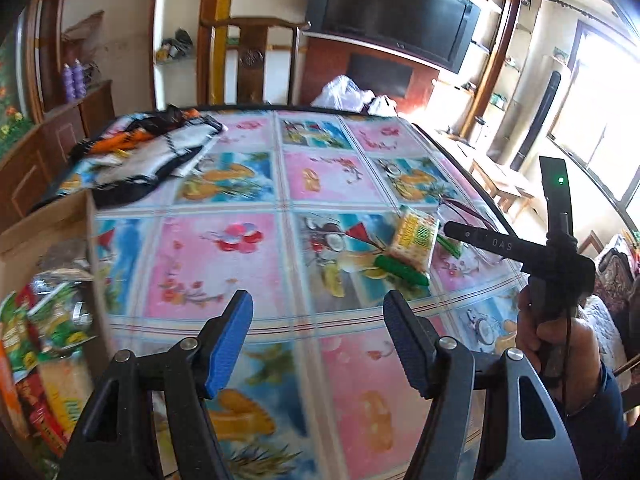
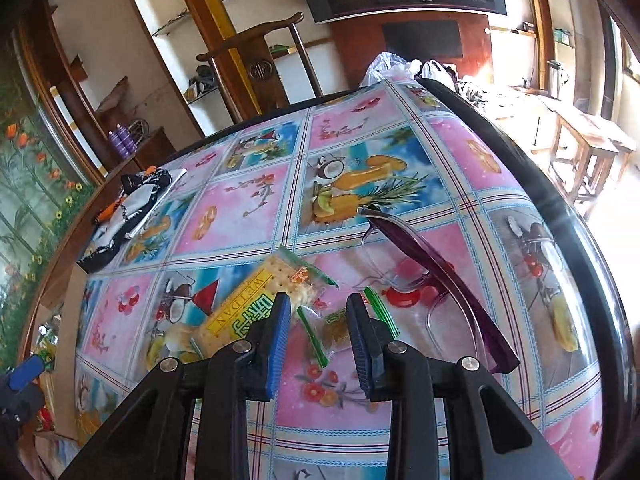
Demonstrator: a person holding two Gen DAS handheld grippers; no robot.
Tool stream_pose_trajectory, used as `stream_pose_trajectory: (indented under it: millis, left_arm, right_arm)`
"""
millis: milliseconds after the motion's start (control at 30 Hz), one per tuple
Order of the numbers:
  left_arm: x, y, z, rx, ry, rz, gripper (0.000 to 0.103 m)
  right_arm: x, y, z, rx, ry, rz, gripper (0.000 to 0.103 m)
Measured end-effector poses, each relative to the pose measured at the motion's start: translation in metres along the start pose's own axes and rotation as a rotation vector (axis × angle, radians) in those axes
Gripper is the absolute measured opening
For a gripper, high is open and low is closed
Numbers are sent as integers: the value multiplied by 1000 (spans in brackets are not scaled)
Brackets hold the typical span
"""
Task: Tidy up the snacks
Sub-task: 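Move both grippers back over the remaining snacks on the table, then grasp the yellow WEIDAN cracker pack with the left gripper while the right reaches a small packet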
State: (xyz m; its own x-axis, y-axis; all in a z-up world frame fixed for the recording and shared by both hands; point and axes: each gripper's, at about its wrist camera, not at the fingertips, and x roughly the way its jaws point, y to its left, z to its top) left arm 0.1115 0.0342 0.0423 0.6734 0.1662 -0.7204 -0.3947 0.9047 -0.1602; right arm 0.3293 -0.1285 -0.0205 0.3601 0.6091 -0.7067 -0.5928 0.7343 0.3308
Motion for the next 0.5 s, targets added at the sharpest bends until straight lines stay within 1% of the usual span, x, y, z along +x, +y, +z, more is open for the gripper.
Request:
stream_pose_trajectory:
  millis: [100,167,233,300,367,433,500]
  left_arm:
    - [13,-6,6,4,20,12,67]
    - [21,-10,12,4,32,5,67]
    - [30,-18,21,17,35,-7,69]
    - [39,-29,28,34,35,-6,74]
    - [51,-48,35,95,39,-11,80]
    - [63,-63,41,147,44,13,82]
    - [79,-79,47,198,75,3,86]
  right_arm:
    - [0,4,0,-43,20,-11,30]
    - [-2,4,1,-33,14,1,30]
    - [-3,3,3,-28,-3,1,30]
    - [-3,1,4,-20,1,-11,30]
    - [-8,-4,5,15,3,24,30]
    - [-15,-7,7,42,-10,66,30]
    - [-22,-7,8,54,-17,80,30]
